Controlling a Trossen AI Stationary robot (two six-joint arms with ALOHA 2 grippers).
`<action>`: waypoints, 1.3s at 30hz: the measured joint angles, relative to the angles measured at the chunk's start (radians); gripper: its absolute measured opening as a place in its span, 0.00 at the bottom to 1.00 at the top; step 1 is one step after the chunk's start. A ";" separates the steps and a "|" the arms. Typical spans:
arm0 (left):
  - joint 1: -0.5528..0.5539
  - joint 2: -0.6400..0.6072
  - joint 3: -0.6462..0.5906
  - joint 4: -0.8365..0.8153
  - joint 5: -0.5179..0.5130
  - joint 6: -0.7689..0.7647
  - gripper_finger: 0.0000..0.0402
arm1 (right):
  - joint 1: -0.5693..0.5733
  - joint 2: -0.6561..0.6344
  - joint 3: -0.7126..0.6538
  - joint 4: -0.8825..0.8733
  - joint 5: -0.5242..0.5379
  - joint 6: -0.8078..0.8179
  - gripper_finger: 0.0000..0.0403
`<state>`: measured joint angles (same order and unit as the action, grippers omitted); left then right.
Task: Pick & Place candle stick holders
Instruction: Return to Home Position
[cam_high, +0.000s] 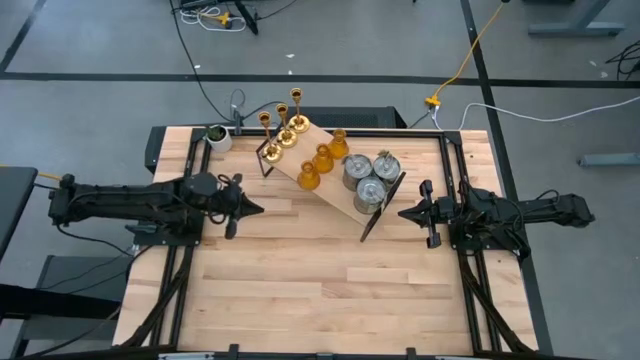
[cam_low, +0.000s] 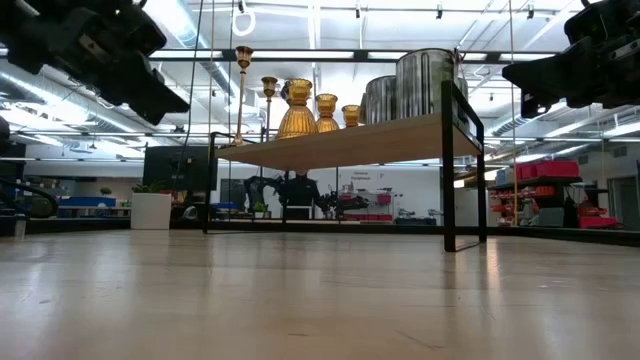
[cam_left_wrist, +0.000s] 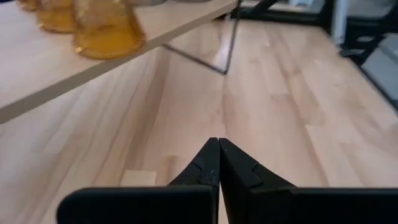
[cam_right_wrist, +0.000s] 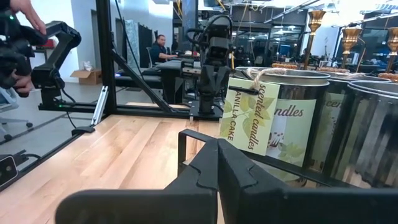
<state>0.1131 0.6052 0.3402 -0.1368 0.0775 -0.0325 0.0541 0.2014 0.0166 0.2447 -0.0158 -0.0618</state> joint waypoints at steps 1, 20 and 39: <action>0.000 -0.013 -0.016 0.020 0.017 0.002 0.01 | 0.000 0.000 0.000 0.000 0.000 0.000 0.01; 0.000 -0.268 -0.203 0.074 0.138 -0.003 0.01 | 0.000 0.000 0.000 0.000 0.000 0.000 0.01; 0.001 -0.411 -0.290 0.085 0.185 -0.008 0.01 | 0.000 0.000 0.000 0.000 0.000 0.000 0.01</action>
<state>0.1139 0.1943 0.0504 -0.0514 0.2624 -0.0409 0.0540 0.2014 0.0166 0.2447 -0.0156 -0.0618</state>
